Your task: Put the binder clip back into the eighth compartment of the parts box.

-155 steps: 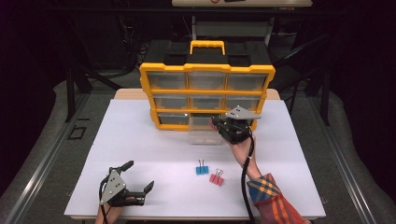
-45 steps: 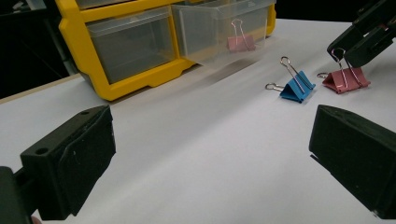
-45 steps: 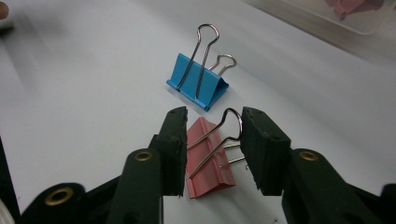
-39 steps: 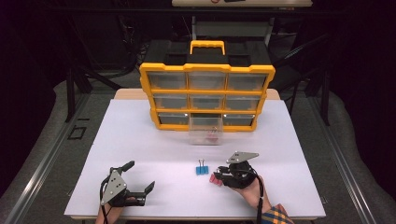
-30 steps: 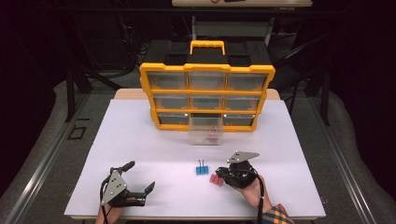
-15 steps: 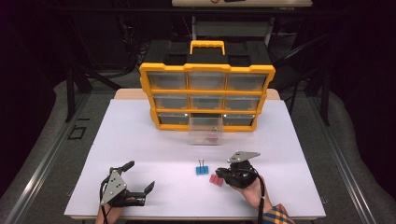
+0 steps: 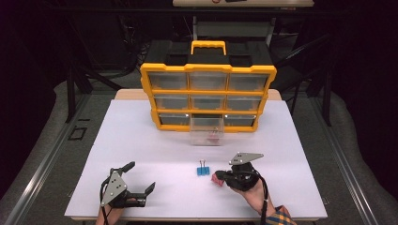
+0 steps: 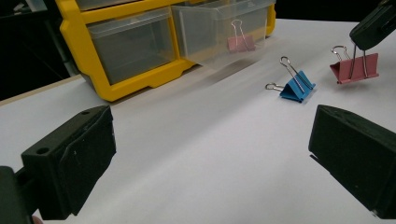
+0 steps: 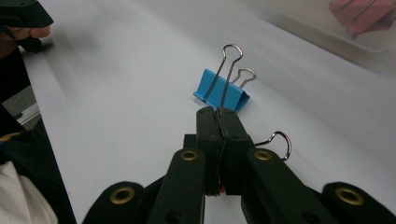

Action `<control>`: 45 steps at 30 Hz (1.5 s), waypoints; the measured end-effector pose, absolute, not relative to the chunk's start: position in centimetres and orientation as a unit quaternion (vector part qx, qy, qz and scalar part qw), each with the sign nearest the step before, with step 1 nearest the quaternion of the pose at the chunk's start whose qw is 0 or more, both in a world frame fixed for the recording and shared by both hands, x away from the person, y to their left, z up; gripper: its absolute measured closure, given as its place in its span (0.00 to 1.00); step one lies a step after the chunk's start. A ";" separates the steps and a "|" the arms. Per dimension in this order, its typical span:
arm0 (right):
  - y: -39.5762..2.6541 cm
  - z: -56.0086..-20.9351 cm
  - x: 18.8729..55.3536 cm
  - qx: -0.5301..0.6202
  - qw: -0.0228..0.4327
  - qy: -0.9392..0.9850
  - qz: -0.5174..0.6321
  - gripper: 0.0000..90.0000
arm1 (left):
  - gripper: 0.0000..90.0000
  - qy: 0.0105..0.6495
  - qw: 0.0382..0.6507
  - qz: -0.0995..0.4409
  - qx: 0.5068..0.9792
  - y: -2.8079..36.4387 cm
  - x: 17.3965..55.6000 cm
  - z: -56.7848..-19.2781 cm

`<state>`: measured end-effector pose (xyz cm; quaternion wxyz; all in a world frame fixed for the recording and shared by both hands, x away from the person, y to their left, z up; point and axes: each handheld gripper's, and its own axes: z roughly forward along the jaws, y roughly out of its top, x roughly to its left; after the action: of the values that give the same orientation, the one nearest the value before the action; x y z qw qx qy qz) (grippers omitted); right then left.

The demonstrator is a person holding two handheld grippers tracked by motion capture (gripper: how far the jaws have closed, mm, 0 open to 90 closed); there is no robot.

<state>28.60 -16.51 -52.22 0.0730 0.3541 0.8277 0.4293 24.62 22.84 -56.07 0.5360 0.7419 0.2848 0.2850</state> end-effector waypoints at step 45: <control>-19.1 -49.2 30.3 0.376 0.170 0.796 0.442 0.99 | 0.01 0.284 0.535 0.286 0.742 22.8 24.7 -56.1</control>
<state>30.32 -19.05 -49.25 0.1701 0.3758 0.7964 0.4422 24.66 22.81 -56.07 0.5349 0.7423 0.2843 0.2864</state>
